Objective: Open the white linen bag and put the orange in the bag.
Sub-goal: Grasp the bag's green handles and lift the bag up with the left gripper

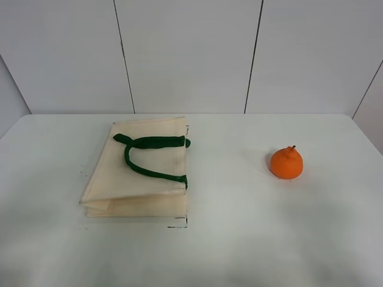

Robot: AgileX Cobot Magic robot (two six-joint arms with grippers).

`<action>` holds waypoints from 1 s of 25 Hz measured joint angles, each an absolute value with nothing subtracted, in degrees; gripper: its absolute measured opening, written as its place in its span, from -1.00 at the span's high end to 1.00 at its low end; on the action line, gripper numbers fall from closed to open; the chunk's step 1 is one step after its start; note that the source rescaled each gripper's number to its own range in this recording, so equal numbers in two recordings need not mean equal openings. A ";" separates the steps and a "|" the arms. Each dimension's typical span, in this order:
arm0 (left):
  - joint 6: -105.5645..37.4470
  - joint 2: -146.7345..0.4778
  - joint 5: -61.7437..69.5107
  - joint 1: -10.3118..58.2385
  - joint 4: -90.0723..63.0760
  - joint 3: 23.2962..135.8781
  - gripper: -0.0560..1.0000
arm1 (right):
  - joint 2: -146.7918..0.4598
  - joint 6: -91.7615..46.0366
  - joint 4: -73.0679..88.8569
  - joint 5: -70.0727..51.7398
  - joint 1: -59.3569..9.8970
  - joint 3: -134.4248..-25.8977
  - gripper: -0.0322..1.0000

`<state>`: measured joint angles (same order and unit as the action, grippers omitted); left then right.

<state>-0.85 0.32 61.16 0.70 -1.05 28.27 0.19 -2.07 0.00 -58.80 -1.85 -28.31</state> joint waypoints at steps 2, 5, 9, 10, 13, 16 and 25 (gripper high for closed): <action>-0.85 0.32 61.16 0.70 -1.05 28.27 -0.77 | 0.19 -2.07 0.00 -58.80 -1.85 -28.31 -1.00; -0.85 0.32 61.16 0.70 -1.00 28.27 -0.82 | 0.19 -2.07 0.00 -58.80 -1.85 -28.31 -1.00; -0.85 -1.92 61.22 0.70 -0.88 28.80 -0.97 | 0.19 -2.07 0.00 -58.80 -1.85 -28.31 -1.00; -0.85 -4.11 61.22 0.70 -0.88 29.45 -0.98 | 0.19 -2.07 0.00 -58.80 -1.85 -28.31 -1.00; -0.85 -13.30 60.99 0.70 -0.88 33.65 -1.00 | 0.19 -2.07 0.00 -58.80 -1.85 -28.31 -1.00; -0.85 -26.00 60.87 0.70 -0.88 39.63 -1.00 | 0.19 -2.07 0.00 -58.80 -1.85 -28.31 -1.00; -0.85 -69.98 57.50 0.70 -0.87 61.42 -1.00 | 0.19 -2.07 0.00 -58.80 -1.85 -28.31 -1.00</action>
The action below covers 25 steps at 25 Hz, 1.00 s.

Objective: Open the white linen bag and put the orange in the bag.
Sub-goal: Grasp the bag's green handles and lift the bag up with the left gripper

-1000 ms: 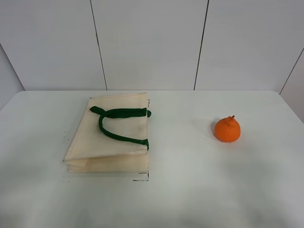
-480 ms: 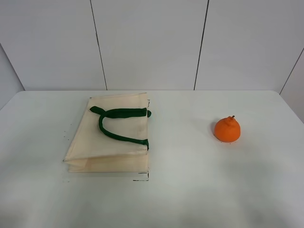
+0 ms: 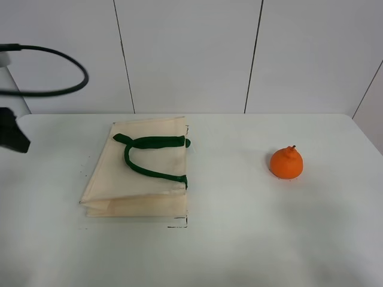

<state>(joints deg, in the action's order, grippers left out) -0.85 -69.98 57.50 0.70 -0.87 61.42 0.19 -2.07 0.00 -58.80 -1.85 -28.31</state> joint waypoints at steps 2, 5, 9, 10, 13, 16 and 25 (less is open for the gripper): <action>-0.78 -78.34 57.14 0.70 -0.87 67.90 -1.00 | 0.19 -2.07 0.00 -58.80 -1.85 -28.31 -1.00; 0.32 -90.20 56.72 0.70 -0.82 77.34 -1.00 | 0.19 -2.07 0.00 -58.80 -1.85 -28.31 -1.00; 3.90 -103.43 57.41 1.28 -0.63 89.11 -1.00 | 0.19 -2.07 0.00 -58.80 -1.85 -28.31 -1.00; 4.83 -106.15 57.92 1.83 -0.57 91.21 -1.00 | 0.19 -2.07 0.00 -58.80 -1.85 -28.31 -1.00; 7.37 -112.48 58.34 4.37 -0.52 96.71 -1.00 | 0.19 -2.07 0.00 -58.80 -1.85 -28.31 -1.00; 9.80 -117.42 58.34 7.62 -0.59 100.12 -1.00 | 0.19 -2.07 0.00 -58.80 -1.85 -28.31 -1.00; 15.32 -127.79 52.67 13.83 -0.64 101.04 -1.00 | 0.19 -2.07 0.00 -58.80 -1.85 -28.31 -1.00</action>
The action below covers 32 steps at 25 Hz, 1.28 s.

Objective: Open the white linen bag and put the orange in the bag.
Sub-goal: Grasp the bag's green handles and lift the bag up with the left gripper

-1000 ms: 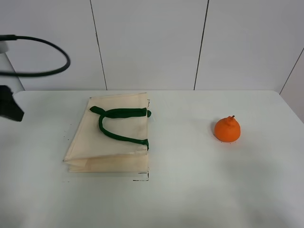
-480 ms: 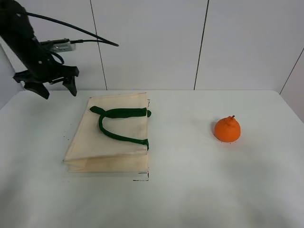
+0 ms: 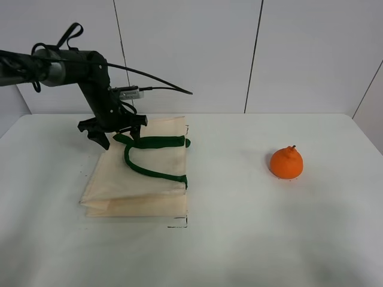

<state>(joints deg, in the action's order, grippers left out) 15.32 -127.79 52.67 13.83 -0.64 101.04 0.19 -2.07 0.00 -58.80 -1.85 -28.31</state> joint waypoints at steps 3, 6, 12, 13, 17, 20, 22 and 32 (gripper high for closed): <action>16.34 -130.11 50.73 13.96 -0.64 101.10 -1.00 | 0.19 -2.07 0.00 -58.80 -1.85 -28.31 -1.00; 16.96 -132.24 50.34 13.96 -0.53 101.10 -1.00 | 0.19 -2.07 0.00 -58.80 -1.85 -28.31 -1.00; 17.16 -134.70 49.22 13.96 -0.46 101.13 -0.94 | 0.19 -2.07 0.00 -58.80 -1.85 -28.31 -1.00; 17.24 -134.70 49.15 13.96 -0.46 101.13 -0.85 | 0.19 -2.07 0.00 -58.80 -1.85 -28.31 -1.00; 17.82 -134.87 49.15 13.96 -0.36 101.13 -0.23 | 0.19 -2.07 0.00 -58.80 -1.85 -28.31 -1.00; 17.83 -134.94 48.93 13.96 0.00 101.13 0.51 | 0.19 -2.07 0.00 -58.80 -1.85 -28.31 -1.00; 17.95 -134.94 48.73 13.96 0.00 101.13 0.86 | 0.19 -2.07 0.00 -58.80 -1.85 -28.31 -1.00; 18.25 -126.87 57.24 13.96 -0.43 107.58 0.89 | 0.19 -2.07 0.00 -58.80 -1.85 -28.31 -1.00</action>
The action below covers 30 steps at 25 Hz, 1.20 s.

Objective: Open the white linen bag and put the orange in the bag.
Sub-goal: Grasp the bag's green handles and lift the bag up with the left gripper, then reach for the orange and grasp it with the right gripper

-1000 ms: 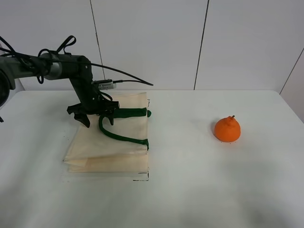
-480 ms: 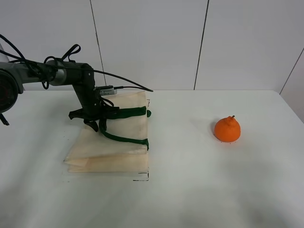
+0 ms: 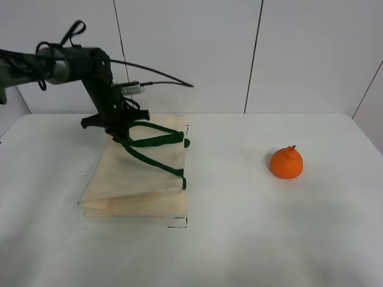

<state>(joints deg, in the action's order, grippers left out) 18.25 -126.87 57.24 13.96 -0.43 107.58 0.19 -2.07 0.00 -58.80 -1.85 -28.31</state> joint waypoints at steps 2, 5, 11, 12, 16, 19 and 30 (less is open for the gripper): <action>18.02 -124.44 60.34 13.96 -0.43 110.58 0.89 | 0.19 -2.07 0.00 -58.80 -1.85 -28.31 -1.00; 16.62 -121.26 64.55 13.96 -0.59 114.79 0.89 | 0.19 -2.07 0.00 -58.80 -1.85 -28.31 -1.00; 14.99 -114.31 68.08 14.44 -0.99 119.60 0.89 | 0.19 -2.07 0.00 -58.80 -1.85 -28.31 -1.00; 14.85 -113.26 68.13 14.67 -1.04 119.67 0.89 | 0.19 -2.07 0.00 -58.80 -1.85 -28.31 -1.00; 13.91 -109.78 68.15 15.37 -1.69 119.96 0.89 | -0.22 -2.07 0.00 -58.80 -1.85 -28.31 -1.00; 13.37 -108.60 68.20 15.49 -1.90 119.96 0.89 | -6.30 -2.07 0.00 -57.66 -1.85 -28.97 -1.00; 13.06 -108.24 68.20 15.54 -1.95 119.96 0.89 | -59.67 -4.14 1.98 -42.19 -1.85 -45.00 -1.00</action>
